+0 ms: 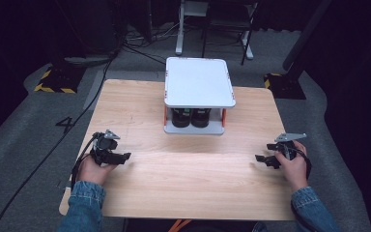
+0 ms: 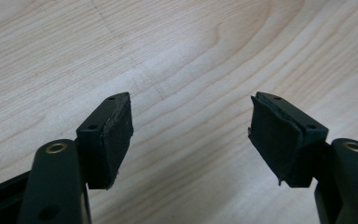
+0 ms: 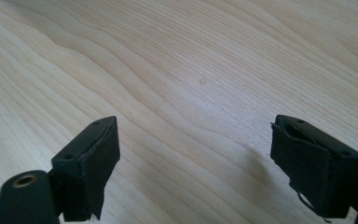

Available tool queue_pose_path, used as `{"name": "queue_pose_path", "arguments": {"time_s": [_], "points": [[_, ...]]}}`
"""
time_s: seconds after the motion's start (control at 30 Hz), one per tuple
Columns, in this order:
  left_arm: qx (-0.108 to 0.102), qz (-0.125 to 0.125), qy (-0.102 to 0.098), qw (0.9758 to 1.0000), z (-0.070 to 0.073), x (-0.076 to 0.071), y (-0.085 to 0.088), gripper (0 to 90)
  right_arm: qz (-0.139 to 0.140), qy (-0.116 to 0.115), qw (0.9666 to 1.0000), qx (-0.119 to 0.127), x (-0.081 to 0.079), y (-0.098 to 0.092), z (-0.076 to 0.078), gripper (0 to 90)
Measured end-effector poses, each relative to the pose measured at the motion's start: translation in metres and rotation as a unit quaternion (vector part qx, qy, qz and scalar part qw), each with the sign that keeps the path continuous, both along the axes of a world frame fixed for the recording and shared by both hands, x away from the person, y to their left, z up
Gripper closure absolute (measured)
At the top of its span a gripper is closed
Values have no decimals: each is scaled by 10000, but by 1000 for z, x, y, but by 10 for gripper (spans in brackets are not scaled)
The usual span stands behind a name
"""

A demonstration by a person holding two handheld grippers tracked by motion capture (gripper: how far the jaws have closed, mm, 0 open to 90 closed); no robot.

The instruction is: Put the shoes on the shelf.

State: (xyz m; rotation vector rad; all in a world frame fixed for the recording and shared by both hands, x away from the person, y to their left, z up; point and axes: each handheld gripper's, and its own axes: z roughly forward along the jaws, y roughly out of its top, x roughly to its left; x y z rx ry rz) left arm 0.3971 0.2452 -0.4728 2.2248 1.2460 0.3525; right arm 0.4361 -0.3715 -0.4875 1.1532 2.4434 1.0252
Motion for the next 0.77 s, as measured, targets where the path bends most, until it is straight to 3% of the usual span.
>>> {"name": "queue_pose_path", "arguments": {"time_s": [0.1,0.23,0.4,0.47,0.5,0.6,0.63,0.77], "points": [[176,40,-28,9998,-6,2,-4,309,-17,-59,10000,-77,1,0,-4,161],[244,77,57,9997,-10,4,-7,298,-73,-121,9998,-104,3,1,-7,158],[-38,216,-17,9998,-17,4,-3,289,-171,-189,9996,-81,5,3,-12,150],[-79,268,-63,9996,-19,5,-2,234,-351,-316,9987,-182,7,6,-14,97],[-8,258,-219,9994,-23,6,-2,192,-483,-375,9980,-127,8,8,-17,43],[-111,244,-337,9991,-28,7,-2,50,-535,-349,9977,-210,11,10,-18,9],[-173,384,-495,9979,-33,8,-3,0,-553,-339,9977,-215,12,11,-18,1],[-157,478,-493,9975,-33,6,-3,1,-556,-337,9977,-215,12,12,-18,1]]}}
